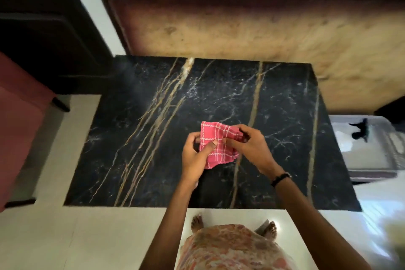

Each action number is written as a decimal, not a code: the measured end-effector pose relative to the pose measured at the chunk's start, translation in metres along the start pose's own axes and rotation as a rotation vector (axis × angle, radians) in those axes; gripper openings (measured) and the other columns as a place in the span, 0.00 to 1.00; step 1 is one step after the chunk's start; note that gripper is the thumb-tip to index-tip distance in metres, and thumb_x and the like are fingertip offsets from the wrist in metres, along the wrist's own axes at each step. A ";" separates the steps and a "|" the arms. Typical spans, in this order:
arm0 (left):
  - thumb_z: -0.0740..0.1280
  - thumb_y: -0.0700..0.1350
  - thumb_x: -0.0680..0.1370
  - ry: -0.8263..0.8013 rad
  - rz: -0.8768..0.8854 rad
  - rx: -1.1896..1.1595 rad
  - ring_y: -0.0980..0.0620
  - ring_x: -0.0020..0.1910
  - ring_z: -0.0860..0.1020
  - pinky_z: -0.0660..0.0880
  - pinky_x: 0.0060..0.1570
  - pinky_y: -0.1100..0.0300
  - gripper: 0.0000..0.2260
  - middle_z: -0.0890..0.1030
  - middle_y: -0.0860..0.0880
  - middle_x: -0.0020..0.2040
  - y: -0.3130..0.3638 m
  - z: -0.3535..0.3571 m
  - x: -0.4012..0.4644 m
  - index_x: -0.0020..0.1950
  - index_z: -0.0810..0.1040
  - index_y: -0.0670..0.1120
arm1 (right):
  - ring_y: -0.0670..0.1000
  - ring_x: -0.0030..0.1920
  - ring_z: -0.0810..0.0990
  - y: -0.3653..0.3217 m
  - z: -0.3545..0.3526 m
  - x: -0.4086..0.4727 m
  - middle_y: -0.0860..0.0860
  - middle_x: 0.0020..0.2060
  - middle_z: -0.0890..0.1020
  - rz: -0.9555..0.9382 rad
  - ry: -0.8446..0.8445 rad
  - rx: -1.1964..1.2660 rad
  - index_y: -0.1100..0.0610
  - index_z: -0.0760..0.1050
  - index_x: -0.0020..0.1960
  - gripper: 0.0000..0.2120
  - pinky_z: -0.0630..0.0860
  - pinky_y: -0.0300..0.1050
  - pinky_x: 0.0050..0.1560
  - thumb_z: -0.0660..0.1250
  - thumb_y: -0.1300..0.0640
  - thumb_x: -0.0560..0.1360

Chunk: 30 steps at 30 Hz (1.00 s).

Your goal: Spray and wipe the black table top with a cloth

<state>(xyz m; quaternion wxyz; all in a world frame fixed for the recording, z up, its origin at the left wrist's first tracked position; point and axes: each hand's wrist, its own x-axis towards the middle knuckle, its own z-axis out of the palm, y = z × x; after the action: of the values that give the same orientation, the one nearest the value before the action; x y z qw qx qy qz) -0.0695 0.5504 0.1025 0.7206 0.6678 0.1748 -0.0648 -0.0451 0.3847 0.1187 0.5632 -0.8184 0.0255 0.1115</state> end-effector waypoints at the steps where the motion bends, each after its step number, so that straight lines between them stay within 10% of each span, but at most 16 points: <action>1: 0.72 0.42 0.72 -0.048 0.002 0.017 0.54 0.47 0.81 0.78 0.44 0.63 0.12 0.81 0.49 0.49 0.004 0.019 0.001 0.54 0.75 0.47 | 0.46 0.44 0.83 0.002 -0.020 -0.005 0.48 0.44 0.85 0.002 0.038 -0.008 0.53 0.80 0.52 0.12 0.80 0.44 0.50 0.75 0.58 0.70; 20: 0.68 0.40 0.75 -0.463 -0.177 0.214 0.54 0.50 0.78 0.76 0.53 0.54 0.08 0.79 0.52 0.51 -0.076 0.488 -0.018 0.51 0.75 0.51 | 0.52 0.43 0.83 0.215 -0.465 -0.071 0.52 0.42 0.84 0.456 0.612 -0.210 0.53 0.81 0.50 0.11 0.81 0.54 0.49 0.75 0.55 0.68; 30: 0.66 0.41 0.77 -0.497 -0.191 0.392 0.55 0.52 0.78 0.76 0.60 0.47 0.07 0.78 0.59 0.50 -0.125 0.580 0.011 0.54 0.75 0.48 | 0.50 0.43 0.80 0.361 -0.545 0.023 0.56 0.49 0.84 0.628 0.356 -0.133 0.59 0.79 0.57 0.13 0.76 0.41 0.47 0.72 0.59 0.72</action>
<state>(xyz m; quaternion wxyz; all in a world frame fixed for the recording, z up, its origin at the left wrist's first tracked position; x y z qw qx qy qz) -0.0043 -0.0323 0.0089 0.5898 0.7380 0.0397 -0.3254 0.0011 -0.2498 -0.0310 0.4338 -0.8120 0.3660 0.1362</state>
